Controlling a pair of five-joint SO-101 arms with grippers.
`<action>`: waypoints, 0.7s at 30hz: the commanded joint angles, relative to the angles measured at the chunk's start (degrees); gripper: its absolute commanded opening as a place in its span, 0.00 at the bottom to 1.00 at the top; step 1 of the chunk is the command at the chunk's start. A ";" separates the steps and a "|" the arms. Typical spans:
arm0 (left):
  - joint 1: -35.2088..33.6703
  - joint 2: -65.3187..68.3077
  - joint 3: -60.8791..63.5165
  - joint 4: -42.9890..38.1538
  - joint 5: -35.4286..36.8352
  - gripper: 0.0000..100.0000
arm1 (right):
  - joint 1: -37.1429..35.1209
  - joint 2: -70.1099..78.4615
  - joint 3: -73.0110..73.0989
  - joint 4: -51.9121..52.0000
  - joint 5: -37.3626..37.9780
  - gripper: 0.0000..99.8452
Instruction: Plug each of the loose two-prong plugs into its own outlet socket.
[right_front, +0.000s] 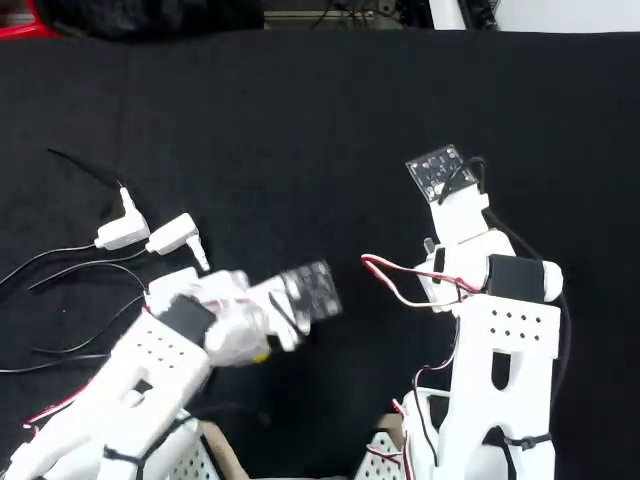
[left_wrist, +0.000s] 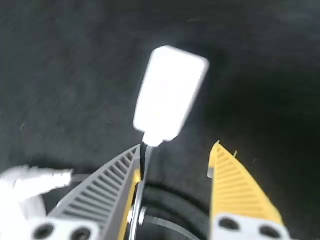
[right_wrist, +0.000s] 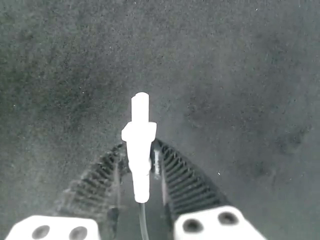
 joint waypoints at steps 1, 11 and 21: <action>1.45 -0.09 1.54 -8.44 -0.70 0.22 | 1.49 -0.31 -2.86 -0.70 0.35 0.01; 8.31 27.43 -6.90 -13.36 -1.05 0.22 | 1.76 -0.22 -2.95 -0.70 1.23 0.01; -2.15 48.79 -28.09 -5.10 -5.10 0.13 | 1.85 -0.31 -3.12 -0.70 1.49 0.01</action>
